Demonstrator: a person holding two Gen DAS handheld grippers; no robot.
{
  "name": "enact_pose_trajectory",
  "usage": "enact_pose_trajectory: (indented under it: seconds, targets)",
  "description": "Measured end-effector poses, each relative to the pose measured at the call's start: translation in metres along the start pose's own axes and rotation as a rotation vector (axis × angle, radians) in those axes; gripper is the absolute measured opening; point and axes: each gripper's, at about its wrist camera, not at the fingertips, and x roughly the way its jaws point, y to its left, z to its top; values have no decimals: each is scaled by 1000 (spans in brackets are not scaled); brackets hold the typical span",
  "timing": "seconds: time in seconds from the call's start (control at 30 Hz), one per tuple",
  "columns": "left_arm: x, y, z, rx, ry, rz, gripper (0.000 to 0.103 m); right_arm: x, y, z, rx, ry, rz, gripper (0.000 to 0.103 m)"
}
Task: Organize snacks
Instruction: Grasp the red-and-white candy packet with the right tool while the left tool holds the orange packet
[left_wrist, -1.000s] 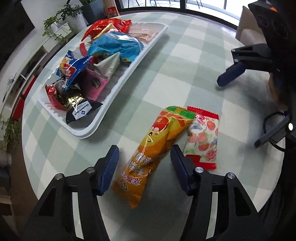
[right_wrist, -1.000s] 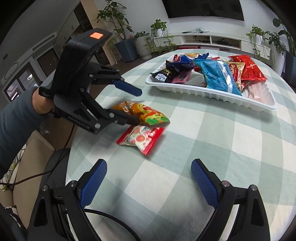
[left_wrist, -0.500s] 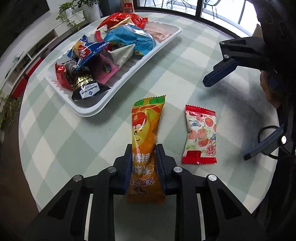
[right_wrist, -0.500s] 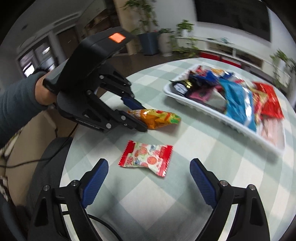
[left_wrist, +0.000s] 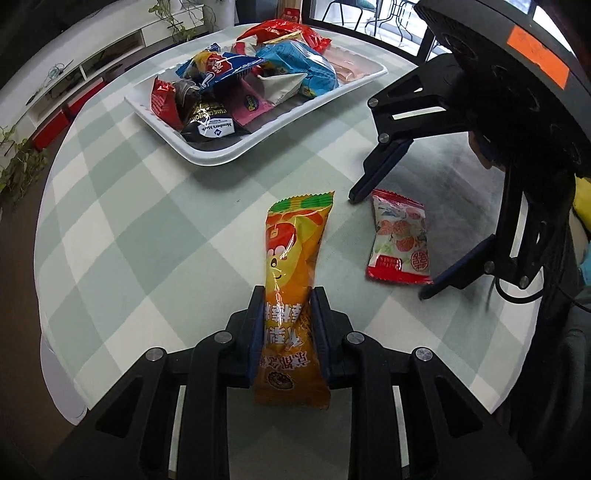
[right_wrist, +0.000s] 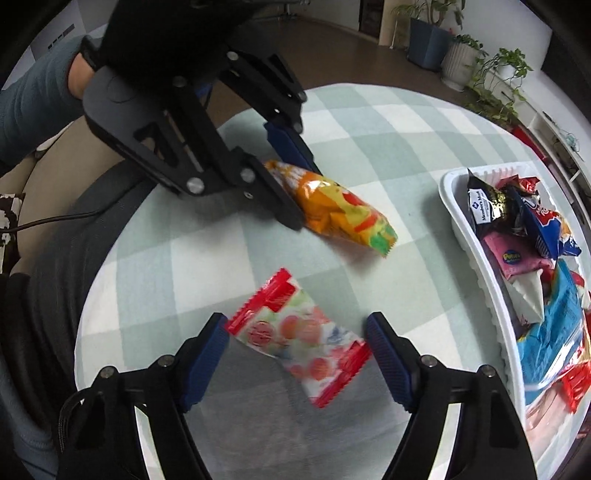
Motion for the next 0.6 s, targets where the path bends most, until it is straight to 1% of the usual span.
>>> enact_pose_trajectory:
  seconds: [0.13, 0.27, 0.4, 0.47, 0.5, 0.53, 0.57, 0.6]
  targets:
    - [0, -3, -1, 9, 6, 10, 22, 2, -3, 4, -46, 35, 6, 80]
    - [0, -9, -3, 18, 12, 24, 23, 4, -5, 11, -50, 54, 29, 80]
    - [-2, -17, -3, 36, 26, 40, 25, -1, -13, 12, -56, 51, 44, 80]
    - [-2, -16, -2, 29, 29, 31, 26, 0, -14, 13, -78, 65, 41, 80]
    - [-2, -16, -2, 28, 30, 28, 29, 0, -15, 14, -83, 72, 46, 79]
    - [-1, -16, -2, 27, 30, 21, 42, -1, -13, 11, -81, 75, 50, 78]
    - [1, -16, -1, 30, 33, 13, 59, -2, -15, 12, -83, 76, 51, 78]
    - [4, -19, -2, 38, 47, 26, 103, -2, -16, 13, -86, 76, 51, 78]
